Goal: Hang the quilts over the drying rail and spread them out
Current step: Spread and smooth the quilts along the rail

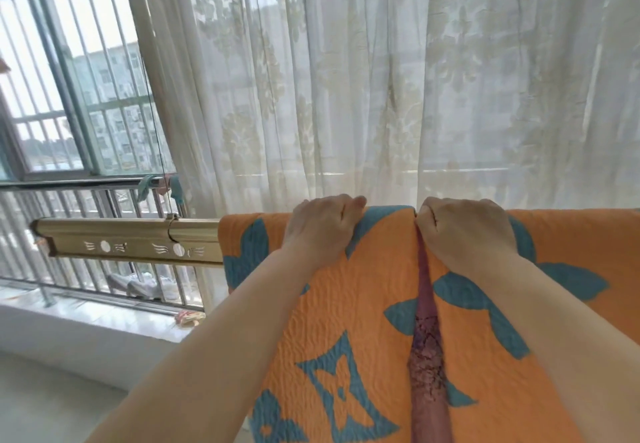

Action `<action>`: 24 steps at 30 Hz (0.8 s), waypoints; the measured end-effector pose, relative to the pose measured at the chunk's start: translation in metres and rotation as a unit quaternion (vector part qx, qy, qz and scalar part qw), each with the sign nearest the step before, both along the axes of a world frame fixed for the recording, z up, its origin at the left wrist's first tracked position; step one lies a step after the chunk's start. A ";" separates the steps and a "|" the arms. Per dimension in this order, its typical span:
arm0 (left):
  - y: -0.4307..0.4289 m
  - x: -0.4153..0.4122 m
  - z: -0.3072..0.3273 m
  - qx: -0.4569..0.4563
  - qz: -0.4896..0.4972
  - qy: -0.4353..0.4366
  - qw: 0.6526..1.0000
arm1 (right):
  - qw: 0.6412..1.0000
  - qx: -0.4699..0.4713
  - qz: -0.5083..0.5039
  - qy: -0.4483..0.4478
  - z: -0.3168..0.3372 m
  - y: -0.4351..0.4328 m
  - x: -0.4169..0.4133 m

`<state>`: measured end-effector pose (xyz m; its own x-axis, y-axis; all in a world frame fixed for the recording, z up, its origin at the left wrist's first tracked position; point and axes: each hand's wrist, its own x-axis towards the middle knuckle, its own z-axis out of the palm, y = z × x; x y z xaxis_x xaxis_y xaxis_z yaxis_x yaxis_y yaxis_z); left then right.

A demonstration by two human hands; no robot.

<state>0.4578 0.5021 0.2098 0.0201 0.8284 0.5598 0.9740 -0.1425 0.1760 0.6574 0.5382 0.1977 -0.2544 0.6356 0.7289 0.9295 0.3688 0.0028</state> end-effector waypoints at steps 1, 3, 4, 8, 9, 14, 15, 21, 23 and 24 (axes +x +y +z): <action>0.001 0.008 -0.005 0.019 -0.010 0.020 1.000 | 1.000 0.006 -0.005 0.001 -0.001 0.000 -0.001; 0.003 0.014 -0.012 0.042 0.004 0.038 0.998 | 1.000 0.011 -0.010 0.006 -0.004 0.000 0.000; 0.005 0.013 -0.013 0.047 0.011 0.035 0.998 | 1.000 0.011 -0.013 0.008 -0.003 -0.001 0.001; 0.007 0.002 -0.015 0.057 0.016 0.036 0.998 | 1.000 -0.007 -0.004 0.019 0.000 -0.003 0.004; 0.008 0.000 -0.014 0.057 0.013 0.034 0.998 | 1.000 -0.016 -0.004 0.020 0.002 -0.004 0.004; 0.007 -0.027 -0.012 0.055 0.022 0.032 0.998 | 0.999 -0.032 -0.004 0.023 0.006 -0.006 0.001; 0.007 -0.035 -0.011 0.054 0.028 0.034 0.998 | 0.999 -0.032 -0.008 0.024 0.005 -0.008 0.003; 0.000 -0.053 -0.010 0.031 0.061 0.047 0.997 | 0.999 -0.031 -0.005 0.029 0.001 -0.021 0.014; -0.001 -0.045 -0.004 -0.013 0.076 0.031 0.997 | 0.999 -0.012 0.008 0.041 -0.005 -0.024 0.013; -0.001 -0.038 0.001 -0.036 0.075 0.015 0.996 | 0.999 -0.003 0.008 0.050 -0.008 -0.026 0.013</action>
